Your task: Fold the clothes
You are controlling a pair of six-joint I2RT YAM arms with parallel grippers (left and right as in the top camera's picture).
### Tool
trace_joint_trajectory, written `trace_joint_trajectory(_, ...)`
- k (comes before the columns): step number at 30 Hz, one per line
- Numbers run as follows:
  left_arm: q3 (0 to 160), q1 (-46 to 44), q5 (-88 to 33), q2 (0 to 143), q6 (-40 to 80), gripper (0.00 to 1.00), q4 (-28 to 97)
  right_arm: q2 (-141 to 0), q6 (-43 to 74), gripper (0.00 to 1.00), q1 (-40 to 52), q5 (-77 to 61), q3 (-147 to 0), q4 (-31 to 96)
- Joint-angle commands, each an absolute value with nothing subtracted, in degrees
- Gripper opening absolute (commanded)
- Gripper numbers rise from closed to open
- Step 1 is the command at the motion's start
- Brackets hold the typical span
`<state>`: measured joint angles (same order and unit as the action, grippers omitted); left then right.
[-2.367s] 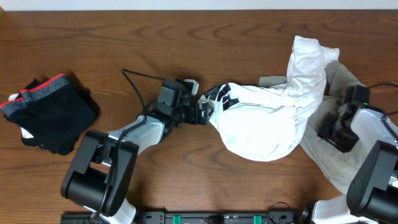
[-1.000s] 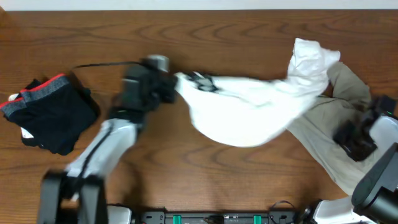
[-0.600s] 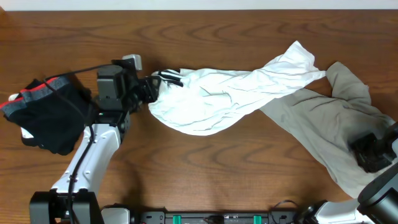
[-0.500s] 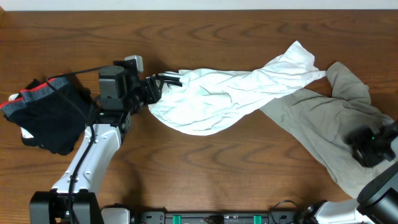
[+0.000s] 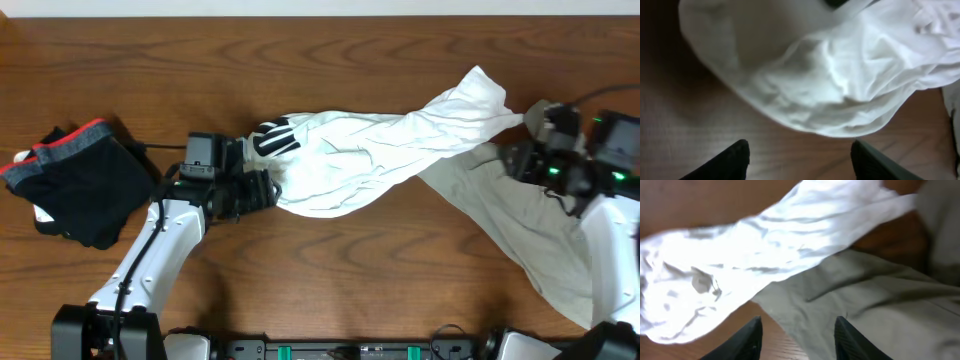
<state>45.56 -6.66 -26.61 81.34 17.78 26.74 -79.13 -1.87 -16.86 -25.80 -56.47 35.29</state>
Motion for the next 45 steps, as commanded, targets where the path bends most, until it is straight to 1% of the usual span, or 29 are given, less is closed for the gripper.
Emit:
trace_joint_trajectory(1,45.98,-6.72,-26.09,81.58,17.23,0.69,28.21,-83.24,-5.04,0.43,-12.08,-18.46,-55.68,35.03)
trace_joint_trajectory(5,45.95,-6.72,-25.91,81.58,17.26,0.71,29.23,-90.45,-5.45,0.44,-9.43,-17.93,-55.55,33.89)
trace_joint_trajectory(14,45.87,-6.72,-25.91,81.58,17.26,0.71,29.93,-106.41,-5.39,0.45,-9.37,-16.95,-55.55,27.68)
trace_joint_trajectory(16,45.87,-6.72,-25.91,81.58,17.26,0.72,29.95,-108.81,-3.88,0.45,-9.47,-13.34,-55.55,26.44)
trace_joint_trajectory(19,45.87,-6.72,-25.91,81.58,17.26,0.72,30.00,-111.11,1.32,0.45,-10.37,-2.42,-55.55,25.87)
trace_joint_trajectory(21,45.87,-6.72,-25.91,81.58,17.26,0.72,30.00,-111.70,4.54,0.46,-12.14,5.19,-55.55,25.91)
trace_joint_trajectory(23,45.87,-6.72,-25.91,81.58,17.26,0.72,30.00,-111.63,6.22,0.47,-14.98,9.28,-55.61,25.74)
trace_joint_trajectory(27,45.87,-6.72,-25.91,81.58,17.26,0.72,30.00,-111.53,10.76,0.50,-23.90,11.16,-56.55,26.96)
trace_joint_trajectory(30,45.87,-6.72,-25.91,81.58,17.26,0.72,30.00,-111.53,15.59,0.52,-32.71,11.14,-56.58,28.60)
trace_joint_trajectory(33,45.87,-6.72,-25.91,81.58,17.26,0.72,29.98,-111.53,18.00,0.52,-39.51,8.71,-56.58,29.50)
trace_joint_trajectory(35,45.87,-6.72,-25.91,81.58,17.26,0.72,29.98,-111.50,18.00,0.53,-43.59,2.00,-56.60,29.21)
trace_joint_trajectory(38,45.87,-6.72,-25.91,81.58,17.26,0.72,29.95,-111.09,17.52,0.55,-46.61,-8.60,-56.62,27.66)
trace_joint_trajectory(42,45.87,-6.72,-25.91,81.58,17.26,0.73,29.98,-109.12,13.91,0.60,-45.84,-18.00,-58.30,26.55)
trace_joint_trajectory(45,45.87,-6.72,-25.91,81.58,17.26,0.73,29.95,-105.73,12.43,0.63,-43.13,-19.46,-60.18,27.03)
